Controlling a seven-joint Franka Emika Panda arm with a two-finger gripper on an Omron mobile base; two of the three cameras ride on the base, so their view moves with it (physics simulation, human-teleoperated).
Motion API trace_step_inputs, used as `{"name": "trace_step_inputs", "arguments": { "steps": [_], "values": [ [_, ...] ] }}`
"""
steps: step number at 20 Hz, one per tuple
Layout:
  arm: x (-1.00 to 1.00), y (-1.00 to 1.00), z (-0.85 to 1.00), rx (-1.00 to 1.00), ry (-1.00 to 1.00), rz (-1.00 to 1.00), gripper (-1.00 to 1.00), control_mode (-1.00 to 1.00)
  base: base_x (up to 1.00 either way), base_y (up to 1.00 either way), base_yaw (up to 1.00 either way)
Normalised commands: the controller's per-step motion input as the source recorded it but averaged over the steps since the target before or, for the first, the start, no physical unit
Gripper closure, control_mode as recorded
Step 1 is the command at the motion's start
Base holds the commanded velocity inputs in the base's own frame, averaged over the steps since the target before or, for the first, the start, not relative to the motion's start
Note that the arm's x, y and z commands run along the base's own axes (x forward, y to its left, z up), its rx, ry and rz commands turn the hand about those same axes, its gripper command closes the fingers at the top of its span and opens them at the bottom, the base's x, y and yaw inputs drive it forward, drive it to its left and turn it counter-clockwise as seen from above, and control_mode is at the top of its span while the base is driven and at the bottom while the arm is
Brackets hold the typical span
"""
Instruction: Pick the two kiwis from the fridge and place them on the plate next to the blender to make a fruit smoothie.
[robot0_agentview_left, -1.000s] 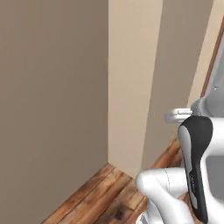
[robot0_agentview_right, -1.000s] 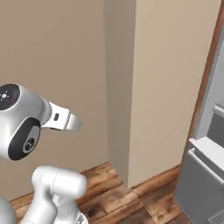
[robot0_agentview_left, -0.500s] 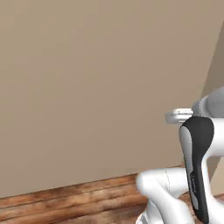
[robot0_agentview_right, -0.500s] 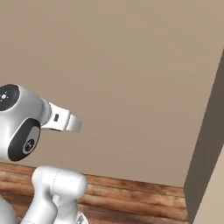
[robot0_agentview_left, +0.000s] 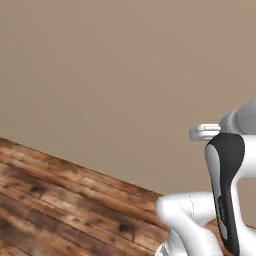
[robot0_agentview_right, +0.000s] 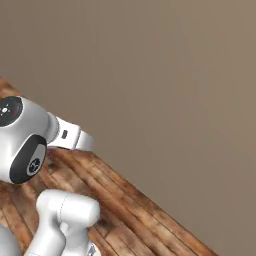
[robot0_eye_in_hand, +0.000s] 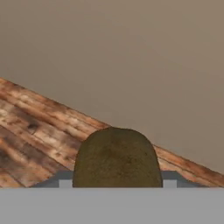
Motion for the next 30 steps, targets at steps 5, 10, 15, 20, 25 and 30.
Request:
{"name": "trace_step_inputs", "arguments": {
  "steps": [5,10,15,20,25,30],
  "values": [
    [0.00,0.00,0.00,0.00,0.00,0.00,1.00,1.00,0.00,0.00,1.00],
    [0.00,0.00,0.00,0.00,0.00,0.00,1.00,1.00,0.21,0.00,0.94],
    [0.00,0.00,0.00,0.00,0.00,0.00,1.00,1.00,0.91,0.12,0.54],
    [0.00,0.00,0.00,0.00,0.00,0.00,1.00,1.00,1.00,0.00,0.20],
    [0.00,0.00,0.00,0.00,0.00,0.00,1.00,1.00,1.00,0.00,0.16],
    [0.00,0.00,0.00,0.00,0.00,0.00,1.00,1.00,1.00,0.00,0.16]
  ]
}}
